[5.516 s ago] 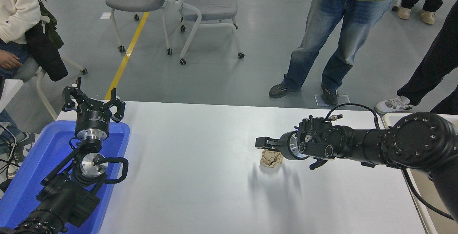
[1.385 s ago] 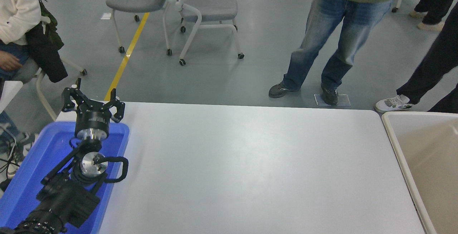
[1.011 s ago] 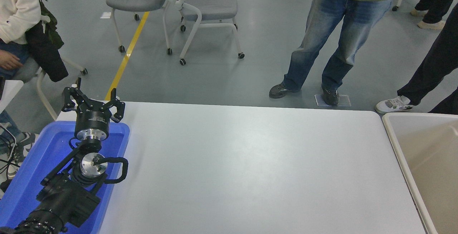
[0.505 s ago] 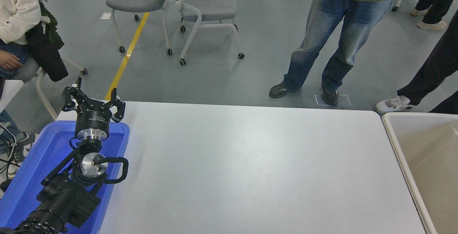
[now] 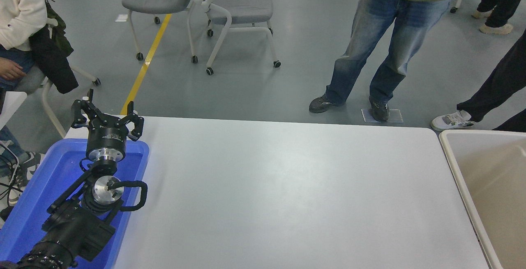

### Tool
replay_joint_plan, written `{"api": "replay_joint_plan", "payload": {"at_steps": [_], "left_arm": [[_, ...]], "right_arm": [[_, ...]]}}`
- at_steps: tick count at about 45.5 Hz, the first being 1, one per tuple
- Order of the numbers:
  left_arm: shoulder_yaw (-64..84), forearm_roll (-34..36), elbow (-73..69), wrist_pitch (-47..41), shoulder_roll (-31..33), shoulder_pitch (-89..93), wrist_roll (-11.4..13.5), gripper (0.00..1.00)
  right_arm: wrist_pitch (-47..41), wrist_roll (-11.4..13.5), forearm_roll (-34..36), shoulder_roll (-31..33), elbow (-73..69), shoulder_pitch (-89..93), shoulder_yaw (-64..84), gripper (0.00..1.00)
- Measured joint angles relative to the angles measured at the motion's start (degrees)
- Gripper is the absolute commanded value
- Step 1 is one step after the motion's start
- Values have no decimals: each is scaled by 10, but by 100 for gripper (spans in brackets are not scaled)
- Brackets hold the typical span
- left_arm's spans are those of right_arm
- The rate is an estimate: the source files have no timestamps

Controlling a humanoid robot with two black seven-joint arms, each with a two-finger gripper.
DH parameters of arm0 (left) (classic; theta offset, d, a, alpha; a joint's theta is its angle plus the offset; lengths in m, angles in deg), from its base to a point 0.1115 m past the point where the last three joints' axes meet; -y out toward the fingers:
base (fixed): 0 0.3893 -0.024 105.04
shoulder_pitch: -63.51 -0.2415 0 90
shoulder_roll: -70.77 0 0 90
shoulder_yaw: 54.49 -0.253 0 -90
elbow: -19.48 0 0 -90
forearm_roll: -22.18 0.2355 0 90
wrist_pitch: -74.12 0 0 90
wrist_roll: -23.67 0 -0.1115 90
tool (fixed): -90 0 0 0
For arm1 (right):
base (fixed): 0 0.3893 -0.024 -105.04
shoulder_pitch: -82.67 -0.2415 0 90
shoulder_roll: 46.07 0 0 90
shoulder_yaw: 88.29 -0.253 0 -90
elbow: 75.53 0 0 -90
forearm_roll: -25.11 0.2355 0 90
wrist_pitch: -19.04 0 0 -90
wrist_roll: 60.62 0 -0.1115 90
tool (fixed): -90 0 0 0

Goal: Pick up paper ball place in dustbin

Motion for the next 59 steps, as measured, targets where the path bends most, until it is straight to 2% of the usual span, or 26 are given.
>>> {"api": "replay_joint_plan", "payload": {"at_steps": [15, 20, 21, 22, 59], "left_arm": [[0, 0, 0, 0, 0, 0, 0, 99], [0, 0, 0, 0, 0, 0, 0, 99], [0, 0, 0, 0, 0, 0, 0, 99], [0, 0, 0, 0, 0, 0, 0, 99], [0, 0, 0, 0, 0, 0, 0, 99]], "right_arm": [[2, -1, 2, -30, 2, 9, 0, 1], [3, -1, 2, -33, 3, 9, 0, 59], [3, -1, 2, -34, 3, 9, -1, 84], [3, -1, 2, -35, 3, 10, -2, 100], [-6, -1, -1, -28, 5, -26, 2, 100]]}}
